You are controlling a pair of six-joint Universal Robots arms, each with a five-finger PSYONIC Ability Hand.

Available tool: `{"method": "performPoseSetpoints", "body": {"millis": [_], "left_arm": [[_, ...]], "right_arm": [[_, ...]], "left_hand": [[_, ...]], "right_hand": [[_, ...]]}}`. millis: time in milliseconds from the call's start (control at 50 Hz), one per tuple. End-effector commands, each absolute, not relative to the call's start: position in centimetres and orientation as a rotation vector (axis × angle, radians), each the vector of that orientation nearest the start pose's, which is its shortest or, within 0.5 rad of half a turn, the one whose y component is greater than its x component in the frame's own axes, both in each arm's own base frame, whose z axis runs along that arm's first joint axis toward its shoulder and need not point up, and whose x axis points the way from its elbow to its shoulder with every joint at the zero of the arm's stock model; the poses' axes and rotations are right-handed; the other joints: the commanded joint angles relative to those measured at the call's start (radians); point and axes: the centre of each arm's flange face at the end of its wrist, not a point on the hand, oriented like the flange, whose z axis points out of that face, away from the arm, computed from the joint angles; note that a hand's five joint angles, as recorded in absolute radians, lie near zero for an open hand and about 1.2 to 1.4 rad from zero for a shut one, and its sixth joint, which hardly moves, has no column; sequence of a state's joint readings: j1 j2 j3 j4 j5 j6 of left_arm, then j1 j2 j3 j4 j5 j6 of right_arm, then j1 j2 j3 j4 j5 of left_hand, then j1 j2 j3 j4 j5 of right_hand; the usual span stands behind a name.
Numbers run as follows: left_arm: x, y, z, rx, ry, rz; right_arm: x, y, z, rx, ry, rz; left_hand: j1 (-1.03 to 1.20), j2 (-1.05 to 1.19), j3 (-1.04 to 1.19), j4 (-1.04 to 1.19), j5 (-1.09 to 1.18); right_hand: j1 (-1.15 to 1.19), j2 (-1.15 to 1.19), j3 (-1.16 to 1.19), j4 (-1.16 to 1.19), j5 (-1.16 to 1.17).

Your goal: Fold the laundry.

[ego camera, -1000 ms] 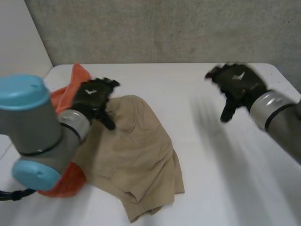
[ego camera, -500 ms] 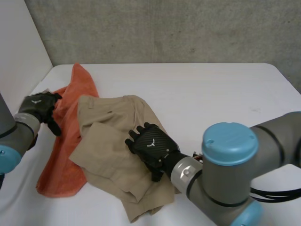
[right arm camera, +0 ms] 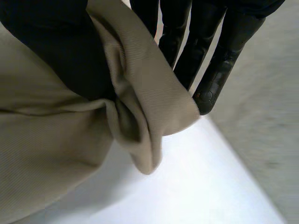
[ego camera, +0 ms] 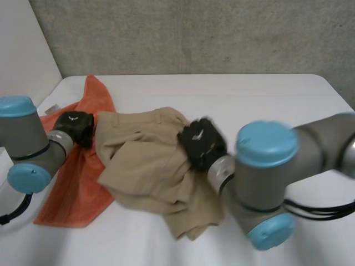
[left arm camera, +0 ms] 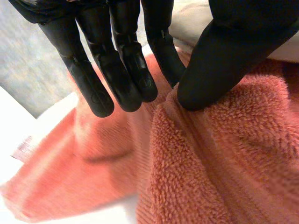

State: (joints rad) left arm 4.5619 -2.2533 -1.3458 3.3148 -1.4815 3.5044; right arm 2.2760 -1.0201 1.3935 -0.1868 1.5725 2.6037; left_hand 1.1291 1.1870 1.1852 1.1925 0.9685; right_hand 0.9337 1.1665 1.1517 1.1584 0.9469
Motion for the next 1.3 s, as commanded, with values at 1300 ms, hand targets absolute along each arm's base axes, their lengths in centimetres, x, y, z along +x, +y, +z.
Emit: {"method": "performPoseSetpoints", "body": {"millis": [1300], "left_arm": [[-34.9, -29.1, 11.3, 1.28, 2.142, -2.194]], "right_arm": [[27.7, -19.1, 31.0, -1.122, 1.744, -2.073]], "left_hand": [[-0.951, -1.009, -1.007, -1.014, -0.965]], "right_hand": [[0.463, 0.23, 0.245, 0.238, 0.275]]}}
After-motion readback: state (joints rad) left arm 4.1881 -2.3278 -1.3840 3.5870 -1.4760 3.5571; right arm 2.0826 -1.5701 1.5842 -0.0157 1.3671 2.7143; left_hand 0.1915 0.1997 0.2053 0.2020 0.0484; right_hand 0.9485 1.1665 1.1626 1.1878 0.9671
